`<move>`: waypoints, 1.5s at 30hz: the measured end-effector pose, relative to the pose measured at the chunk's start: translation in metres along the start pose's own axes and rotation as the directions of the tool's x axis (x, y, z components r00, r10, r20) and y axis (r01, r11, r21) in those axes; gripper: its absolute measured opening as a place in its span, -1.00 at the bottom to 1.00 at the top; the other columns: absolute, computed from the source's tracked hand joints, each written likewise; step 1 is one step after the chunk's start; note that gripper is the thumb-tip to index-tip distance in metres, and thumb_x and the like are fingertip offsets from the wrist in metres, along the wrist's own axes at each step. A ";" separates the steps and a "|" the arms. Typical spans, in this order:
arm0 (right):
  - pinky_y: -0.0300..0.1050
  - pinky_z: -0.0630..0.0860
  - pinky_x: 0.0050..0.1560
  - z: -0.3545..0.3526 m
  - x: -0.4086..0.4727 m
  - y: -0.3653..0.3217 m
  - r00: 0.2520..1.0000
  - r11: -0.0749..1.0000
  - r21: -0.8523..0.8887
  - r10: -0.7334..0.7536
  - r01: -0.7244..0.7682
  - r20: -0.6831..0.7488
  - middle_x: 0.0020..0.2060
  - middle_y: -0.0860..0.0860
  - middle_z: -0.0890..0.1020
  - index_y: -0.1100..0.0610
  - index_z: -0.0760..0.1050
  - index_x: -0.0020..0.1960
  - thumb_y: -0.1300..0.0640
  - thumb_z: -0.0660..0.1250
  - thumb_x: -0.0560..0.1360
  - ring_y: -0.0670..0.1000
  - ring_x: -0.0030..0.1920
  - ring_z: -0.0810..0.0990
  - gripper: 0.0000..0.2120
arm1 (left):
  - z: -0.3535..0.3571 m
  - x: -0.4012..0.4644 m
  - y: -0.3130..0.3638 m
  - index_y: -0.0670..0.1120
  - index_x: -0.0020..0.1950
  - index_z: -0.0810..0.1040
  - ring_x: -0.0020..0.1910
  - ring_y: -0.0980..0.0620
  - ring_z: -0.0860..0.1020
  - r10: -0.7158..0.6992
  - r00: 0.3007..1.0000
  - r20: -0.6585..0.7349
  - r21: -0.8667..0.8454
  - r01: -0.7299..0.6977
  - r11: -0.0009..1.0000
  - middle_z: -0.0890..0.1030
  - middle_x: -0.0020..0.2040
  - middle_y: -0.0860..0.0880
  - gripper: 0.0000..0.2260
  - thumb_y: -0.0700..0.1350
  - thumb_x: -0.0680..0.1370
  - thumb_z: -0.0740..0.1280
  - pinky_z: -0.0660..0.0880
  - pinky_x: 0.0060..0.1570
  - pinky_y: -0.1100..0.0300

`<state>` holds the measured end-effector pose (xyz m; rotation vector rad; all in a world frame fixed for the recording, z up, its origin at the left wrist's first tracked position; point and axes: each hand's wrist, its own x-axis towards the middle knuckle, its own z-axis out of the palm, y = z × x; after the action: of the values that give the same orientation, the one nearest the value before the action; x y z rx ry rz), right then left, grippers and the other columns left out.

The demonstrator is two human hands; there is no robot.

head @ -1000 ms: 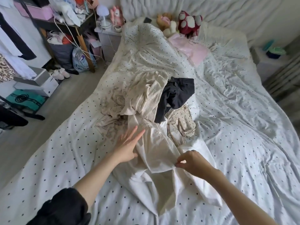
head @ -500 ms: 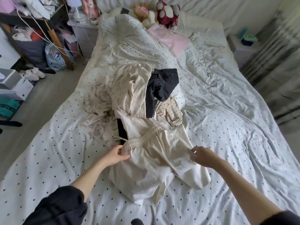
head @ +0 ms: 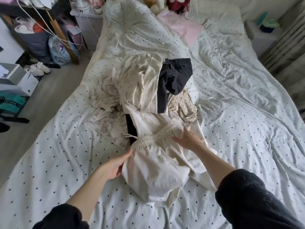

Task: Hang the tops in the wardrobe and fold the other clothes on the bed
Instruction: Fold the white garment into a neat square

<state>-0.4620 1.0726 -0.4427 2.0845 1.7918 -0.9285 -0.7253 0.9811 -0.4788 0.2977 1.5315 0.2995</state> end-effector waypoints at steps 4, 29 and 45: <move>0.11 0.34 0.26 0.001 -0.016 -0.005 0.989 0.998 0.058 -0.021 0.029 -0.144 -0.17 0.06 0.59 0.08 0.48 0.06 -0.07 0.24 0.55 0.05 -0.16 0.49 -0.76 | 0.001 -0.016 0.000 -0.03 -0.17 0.47 -0.26 0.06 0.33 -0.030 0.996 0.079 -0.062 0.035 0.997 0.51 -0.25 -0.01 -0.70 0.16 0.36 0.43 0.16 -0.29 0.20; -0.24 0.40 -0.34 -0.060 -0.144 0.365 0.915 0.646 0.696 0.010 -0.314 0.403 -0.49 -0.07 0.58 0.09 0.55 -0.23 0.02 0.45 0.42 -0.12 -0.49 0.54 -0.84 | 0.458 -0.136 -0.084 -0.04 -0.20 0.35 -0.10 -0.02 0.47 0.602 0.639 0.479 0.808 -0.589 -0.018 0.44 -0.16 -0.03 -0.80 -0.04 0.44 0.37 0.20 -0.27 0.24; -0.25 0.24 -0.44 -0.069 -0.113 0.376 0.987 0.662 0.744 -0.047 -0.086 0.155 -0.44 0.00 0.38 0.17 0.43 -0.28 0.23 0.35 0.45 -0.08 -0.42 0.32 -0.84 | 0.476 -0.109 -0.036 -0.11 0.05 0.50 -0.07 0.06 0.48 0.518 0.702 0.489 0.786 -0.612 0.087 0.56 -0.03 0.02 -0.65 0.04 0.40 0.47 0.35 -0.17 0.25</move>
<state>-0.0891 0.9388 -0.4042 2.3291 1.4047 -2.0491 -0.2512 0.9058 -0.3823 1.8999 1.2538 -0.0503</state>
